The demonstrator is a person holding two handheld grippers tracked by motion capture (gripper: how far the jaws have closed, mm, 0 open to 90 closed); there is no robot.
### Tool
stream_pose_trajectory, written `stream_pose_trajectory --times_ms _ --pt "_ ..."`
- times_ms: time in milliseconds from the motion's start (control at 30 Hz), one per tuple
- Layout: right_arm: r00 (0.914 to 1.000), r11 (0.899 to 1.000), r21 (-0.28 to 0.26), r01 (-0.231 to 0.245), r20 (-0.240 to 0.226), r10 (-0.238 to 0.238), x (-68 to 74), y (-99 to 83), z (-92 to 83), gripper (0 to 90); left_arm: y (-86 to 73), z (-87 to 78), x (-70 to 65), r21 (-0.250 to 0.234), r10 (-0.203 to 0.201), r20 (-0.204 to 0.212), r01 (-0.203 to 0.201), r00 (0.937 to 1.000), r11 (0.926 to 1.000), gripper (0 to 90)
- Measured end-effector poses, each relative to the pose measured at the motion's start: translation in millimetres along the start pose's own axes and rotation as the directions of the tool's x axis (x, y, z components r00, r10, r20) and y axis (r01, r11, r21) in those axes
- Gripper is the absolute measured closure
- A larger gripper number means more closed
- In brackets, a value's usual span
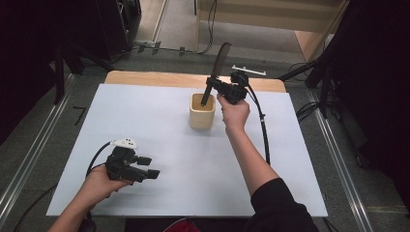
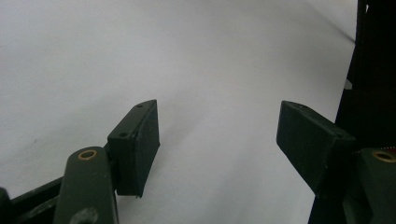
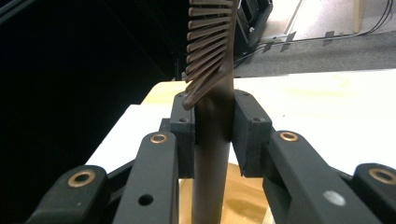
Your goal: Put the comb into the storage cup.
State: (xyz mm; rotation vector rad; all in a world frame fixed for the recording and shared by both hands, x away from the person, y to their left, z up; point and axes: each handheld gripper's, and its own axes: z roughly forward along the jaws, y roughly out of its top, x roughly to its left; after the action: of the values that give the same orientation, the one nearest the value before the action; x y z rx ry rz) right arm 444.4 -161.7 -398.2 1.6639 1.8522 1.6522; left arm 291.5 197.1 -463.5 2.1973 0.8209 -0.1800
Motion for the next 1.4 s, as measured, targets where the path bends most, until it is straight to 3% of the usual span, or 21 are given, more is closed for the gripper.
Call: stream_pose_trajectory --times_ms 533,1400 --pt "0.9997 1.0 -0.015 0.022 0.011 -0.022 0.5 -13.7 6.1 70.0 0.2 -0.2 0.2 0.0 -0.004 0.003 0.004 1.0 1.0 31.4" --pt "0.999 0.998 0.057 0.035 0.026 -0.037 -3.3 -35.7 16.0 68.5 0.1 -0.1 0.5 0.002 -0.004 0.003 0.004 1.0 1.0 31.4"
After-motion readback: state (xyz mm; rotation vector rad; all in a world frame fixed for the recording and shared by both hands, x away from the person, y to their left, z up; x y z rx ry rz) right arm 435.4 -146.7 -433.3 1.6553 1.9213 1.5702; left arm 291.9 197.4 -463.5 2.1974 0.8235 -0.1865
